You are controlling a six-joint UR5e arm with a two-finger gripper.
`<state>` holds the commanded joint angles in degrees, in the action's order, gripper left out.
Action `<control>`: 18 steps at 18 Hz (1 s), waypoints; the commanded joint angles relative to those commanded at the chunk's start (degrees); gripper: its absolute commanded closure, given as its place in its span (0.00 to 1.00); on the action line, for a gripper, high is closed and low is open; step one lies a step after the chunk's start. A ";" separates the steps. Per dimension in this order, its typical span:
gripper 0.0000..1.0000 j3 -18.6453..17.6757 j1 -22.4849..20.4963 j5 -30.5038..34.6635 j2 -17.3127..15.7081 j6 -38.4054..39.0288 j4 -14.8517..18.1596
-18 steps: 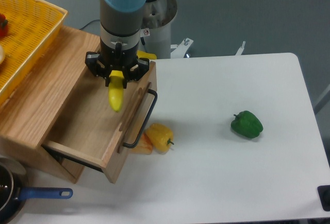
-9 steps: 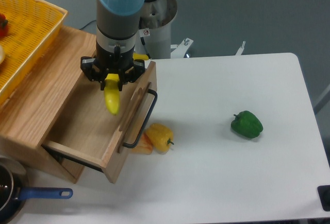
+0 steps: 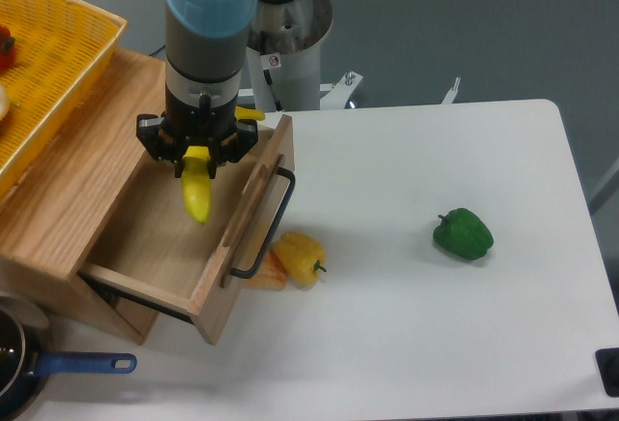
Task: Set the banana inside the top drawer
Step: 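Lower the banana into the drawer interior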
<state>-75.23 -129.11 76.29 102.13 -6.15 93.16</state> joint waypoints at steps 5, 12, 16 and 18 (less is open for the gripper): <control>0.73 -0.09 0.26 0.00 0.17 0.00 -1.05; 0.73 -0.35 0.70 0.18 1.05 0.00 -1.58; 0.73 -0.44 0.70 0.35 1.67 0.00 -1.67; 0.73 -0.44 0.79 0.35 1.93 0.00 -1.67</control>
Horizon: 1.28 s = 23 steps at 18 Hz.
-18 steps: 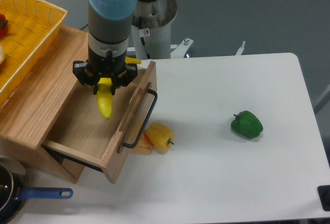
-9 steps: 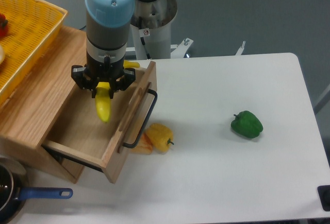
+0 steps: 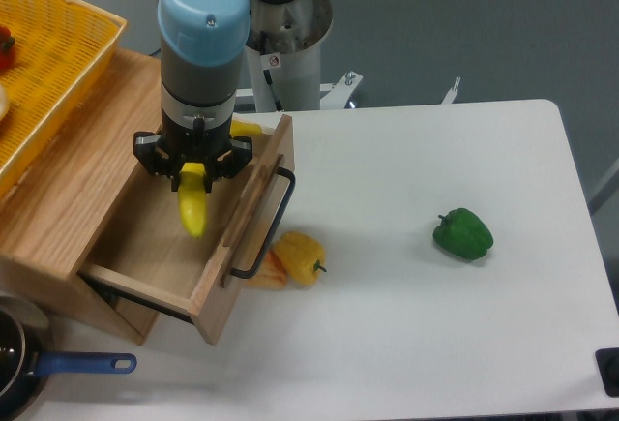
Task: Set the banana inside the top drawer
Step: 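Lower the banana into the drawer interior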
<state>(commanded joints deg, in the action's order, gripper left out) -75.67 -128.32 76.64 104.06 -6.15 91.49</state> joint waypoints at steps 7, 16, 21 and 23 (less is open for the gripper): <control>0.73 -0.17 0.35 0.18 0.70 0.00 0.00; 0.73 -0.79 0.70 0.26 1.23 -0.26 -0.09; 0.72 -1.23 1.14 0.18 1.32 -0.26 -1.40; 0.72 -1.49 1.41 0.26 1.50 -0.26 -2.19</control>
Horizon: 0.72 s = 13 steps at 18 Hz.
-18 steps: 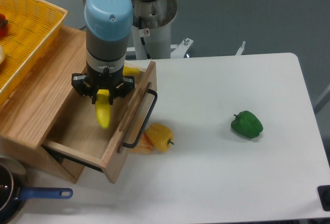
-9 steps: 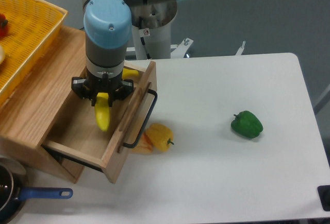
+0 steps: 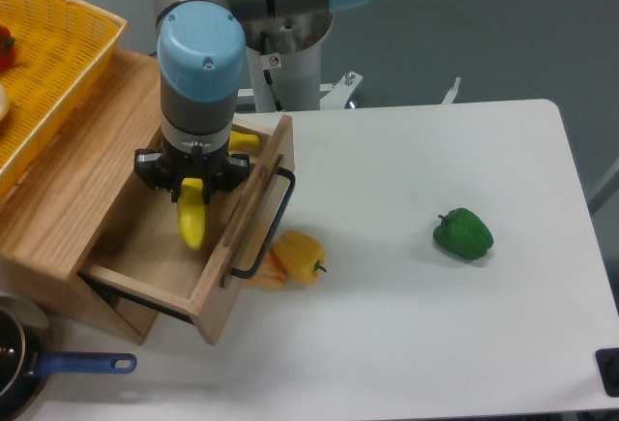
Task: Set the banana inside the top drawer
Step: 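Lower the banana into the drawer interior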
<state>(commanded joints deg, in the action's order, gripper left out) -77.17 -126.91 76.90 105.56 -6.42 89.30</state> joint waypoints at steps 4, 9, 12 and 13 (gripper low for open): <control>0.72 0.00 0.18 0.00 0.35 0.00 -0.09; 0.71 -0.44 0.53 0.00 0.35 -0.09 -0.09; 0.70 -0.44 0.53 0.00 0.35 -0.09 -0.09; 0.70 -0.53 0.53 0.00 0.53 -0.17 -0.09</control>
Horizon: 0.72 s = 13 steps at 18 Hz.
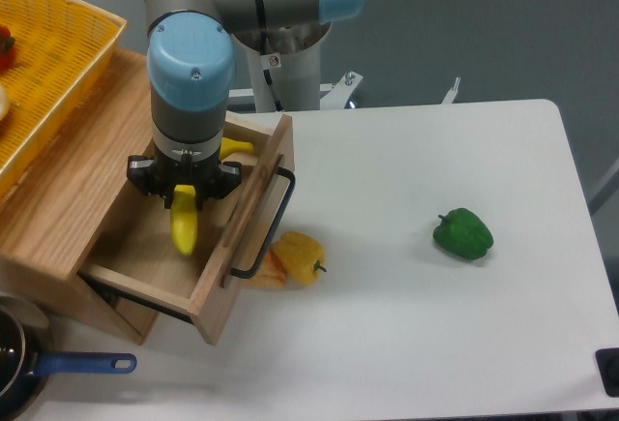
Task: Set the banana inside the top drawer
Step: 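Lower the banana into the drawer interior, then lower the banana further until it rests on the drawer bottom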
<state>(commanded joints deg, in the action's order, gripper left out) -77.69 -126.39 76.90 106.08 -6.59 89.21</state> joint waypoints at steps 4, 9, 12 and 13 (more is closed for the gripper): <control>0.70 0.09 0.35 0.00 0.18 0.00 0.00; 0.69 -0.18 0.44 0.00 0.18 0.00 -0.09; 0.67 -0.44 0.44 0.00 0.18 0.00 -0.26; 0.67 -0.53 0.53 0.00 0.18 -0.09 -0.35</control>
<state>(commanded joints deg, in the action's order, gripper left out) -78.22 -125.86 76.90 106.26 -6.68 88.86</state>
